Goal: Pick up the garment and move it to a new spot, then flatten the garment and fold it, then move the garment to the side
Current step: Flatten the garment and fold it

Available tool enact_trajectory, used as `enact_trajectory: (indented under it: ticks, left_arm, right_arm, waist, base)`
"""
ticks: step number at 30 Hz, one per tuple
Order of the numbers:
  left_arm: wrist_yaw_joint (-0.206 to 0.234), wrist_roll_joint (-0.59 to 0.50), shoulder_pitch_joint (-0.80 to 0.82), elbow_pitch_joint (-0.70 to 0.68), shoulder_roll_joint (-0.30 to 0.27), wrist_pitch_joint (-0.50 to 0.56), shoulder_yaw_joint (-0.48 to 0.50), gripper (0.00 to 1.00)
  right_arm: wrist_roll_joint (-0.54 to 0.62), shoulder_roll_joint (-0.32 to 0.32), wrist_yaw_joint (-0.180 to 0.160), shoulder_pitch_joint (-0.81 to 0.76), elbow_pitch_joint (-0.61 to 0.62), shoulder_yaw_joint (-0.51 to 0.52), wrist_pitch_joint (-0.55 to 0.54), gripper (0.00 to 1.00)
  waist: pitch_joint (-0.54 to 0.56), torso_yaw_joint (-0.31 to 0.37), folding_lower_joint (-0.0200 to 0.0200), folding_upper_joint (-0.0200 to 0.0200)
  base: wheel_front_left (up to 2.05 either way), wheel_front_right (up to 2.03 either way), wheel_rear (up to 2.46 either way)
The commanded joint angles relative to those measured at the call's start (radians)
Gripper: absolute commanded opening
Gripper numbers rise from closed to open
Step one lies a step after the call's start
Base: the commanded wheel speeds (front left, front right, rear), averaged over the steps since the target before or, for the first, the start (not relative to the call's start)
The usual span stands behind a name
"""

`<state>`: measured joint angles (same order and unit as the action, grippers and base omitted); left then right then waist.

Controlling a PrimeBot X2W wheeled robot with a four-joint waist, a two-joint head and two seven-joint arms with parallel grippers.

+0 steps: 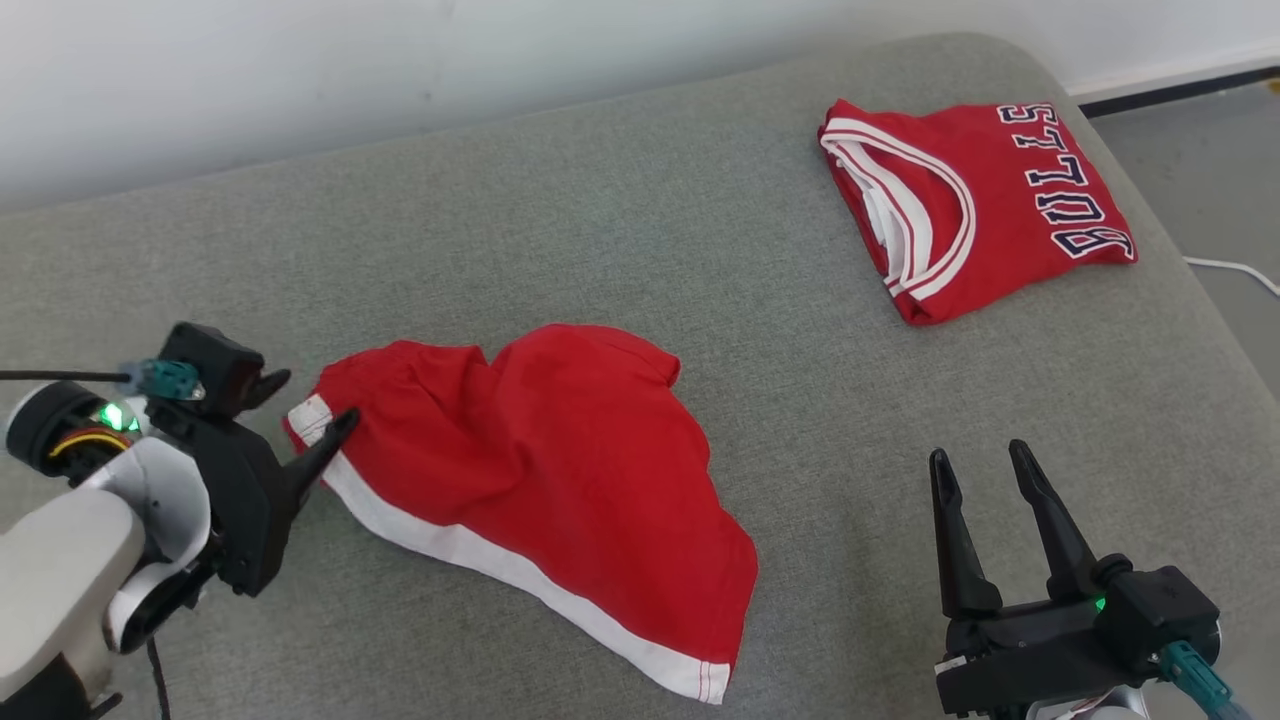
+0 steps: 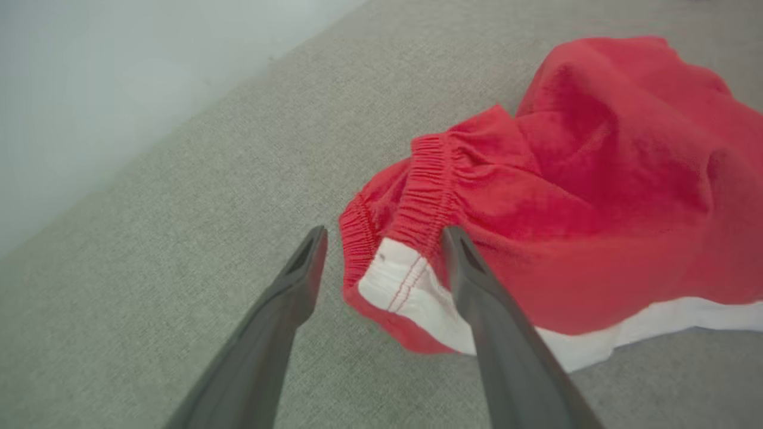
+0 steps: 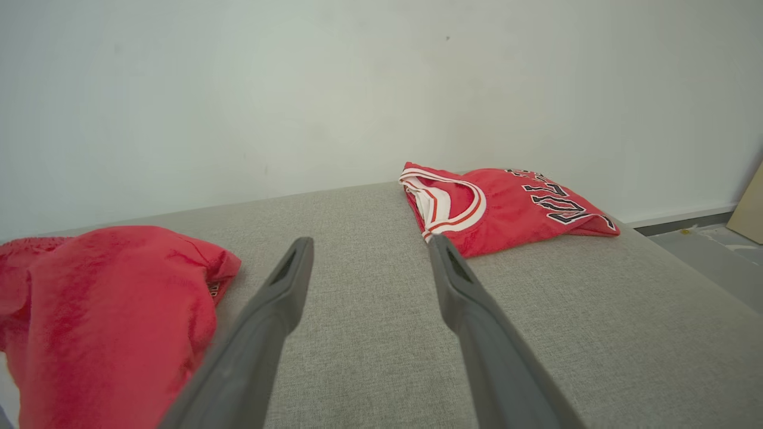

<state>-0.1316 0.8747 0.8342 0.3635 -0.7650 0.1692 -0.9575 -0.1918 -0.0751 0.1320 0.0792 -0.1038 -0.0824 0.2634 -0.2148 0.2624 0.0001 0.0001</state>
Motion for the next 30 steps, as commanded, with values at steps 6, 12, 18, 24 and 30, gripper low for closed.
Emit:
enact_trajectory:
  ticks: [6, 12, 18, 24, 30]
  left_arm:
    - [0.002, 0.064, 0.051, 0.027, -0.015, 0.046, -0.124, 0.46]
    - [0.002, 0.079, 0.101, 0.033, -0.016, -0.036, -0.163, 0.00]
    - [0.002, 0.100, 0.108, 0.029, -0.005, -0.131, -0.145, 0.00]
    - [0.039, 0.155, 0.016, -0.032, -0.002, -0.241, -0.109, 0.00]
    - [0.131, 0.212, -0.167, -0.144, -0.010, -0.358, -0.095, 0.00]
  right_arm:
    - [0.000, 0.003, -0.003, 0.015, 0.003, 0.004, 0.001, 1.00]
    - [0.005, 0.000, -0.003, -0.001, 0.017, 0.024, 0.001, 1.00]
    - [0.009, -0.001, -0.003, -0.024, 0.013, 0.029, 0.001, 1.00]
    - [0.011, -0.013, -0.003, -0.039, 0.010, 0.042, 0.001, 1.00]
    - [0.013, -0.020, -0.003, -0.046, 0.003, 0.056, 0.001, 1.00]
  waist:
    - [-0.014, 0.017, -0.0001, -0.0001]
    - [-0.001, -0.005, -0.0001, -0.0001]
    - [0.029, -0.059, -0.0001, -0.0001]
    - [0.063, -0.148, -0.0001, -0.0001]
    - [0.085, -0.218, -0.0001, -0.0001]
  base:
    - [0.00, 0.00, 0.00]
    - [0.00, 0.00, 0.00]
    - [0.00, 0.00, 0.00]
    - [0.00, 0.00, 0.00]
    - [0.00, 0.00, 0.00]
